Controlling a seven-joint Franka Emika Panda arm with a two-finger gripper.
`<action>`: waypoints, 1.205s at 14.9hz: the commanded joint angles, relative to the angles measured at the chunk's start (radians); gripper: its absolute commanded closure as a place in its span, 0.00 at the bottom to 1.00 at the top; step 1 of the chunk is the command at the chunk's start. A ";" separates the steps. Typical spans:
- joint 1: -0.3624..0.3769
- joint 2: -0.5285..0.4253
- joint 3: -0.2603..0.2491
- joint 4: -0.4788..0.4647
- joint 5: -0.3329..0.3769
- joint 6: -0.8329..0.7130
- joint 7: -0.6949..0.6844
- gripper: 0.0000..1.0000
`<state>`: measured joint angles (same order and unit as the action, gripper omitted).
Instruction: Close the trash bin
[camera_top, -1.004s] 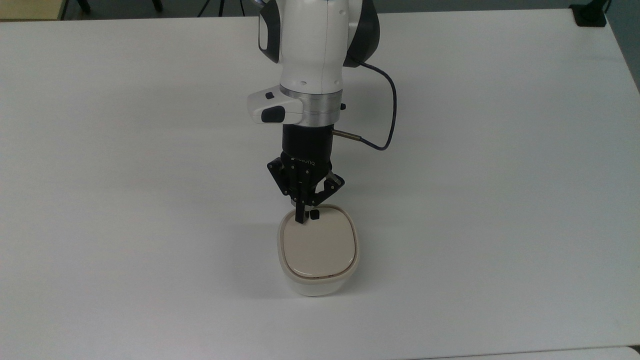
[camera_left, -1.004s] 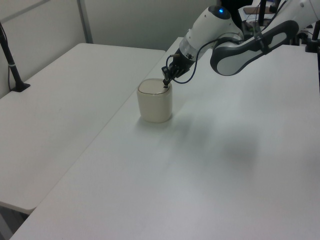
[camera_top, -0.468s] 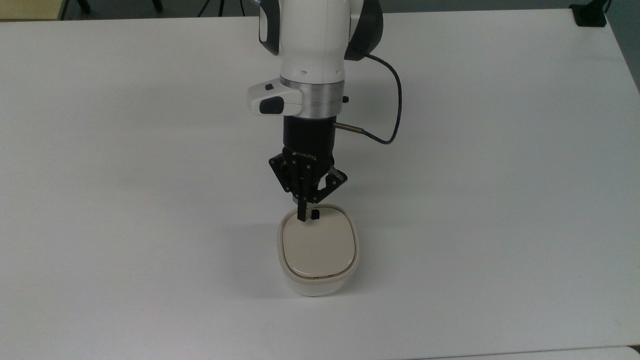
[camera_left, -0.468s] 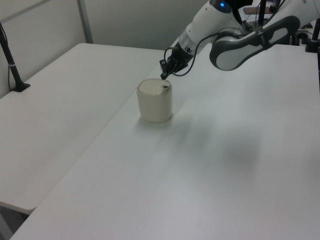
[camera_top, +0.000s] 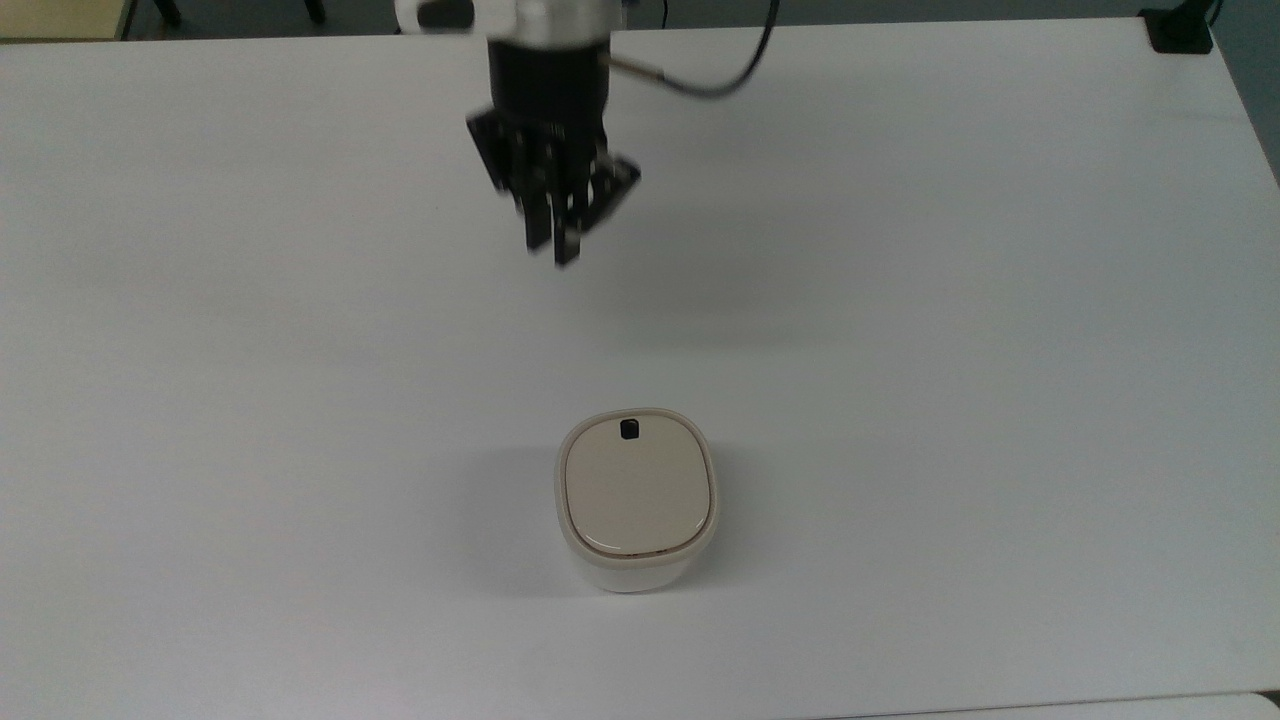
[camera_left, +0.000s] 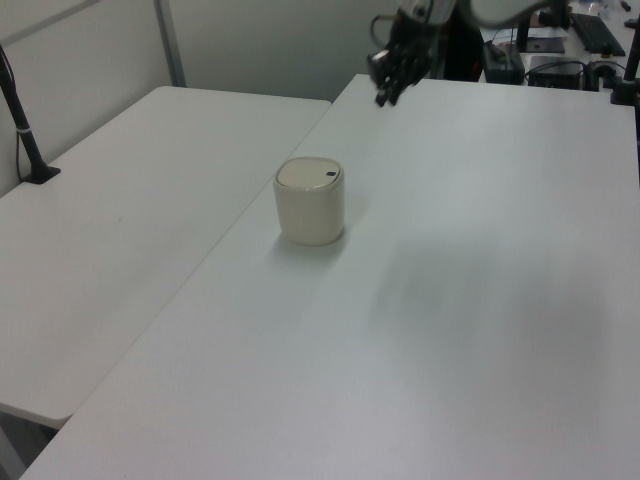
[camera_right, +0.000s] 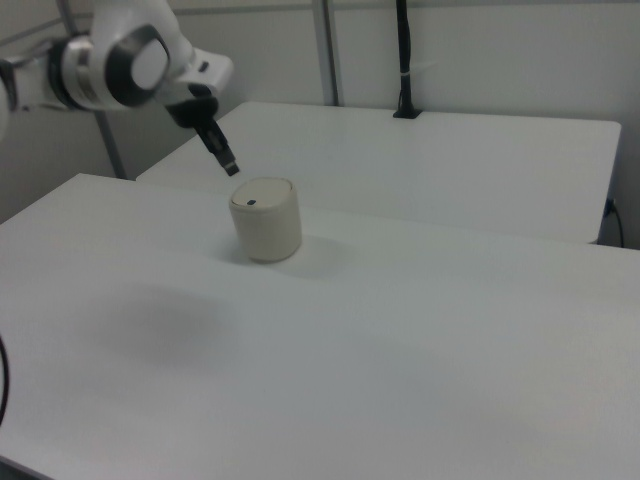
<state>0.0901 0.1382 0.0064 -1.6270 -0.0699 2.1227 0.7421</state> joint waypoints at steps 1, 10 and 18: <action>-0.035 -0.170 0.018 -0.050 0.082 -0.246 -0.159 0.00; -0.087 -0.283 0.012 -0.102 0.153 -0.465 -0.707 0.00; -0.082 -0.212 0.018 -0.045 0.098 -0.438 -0.773 0.00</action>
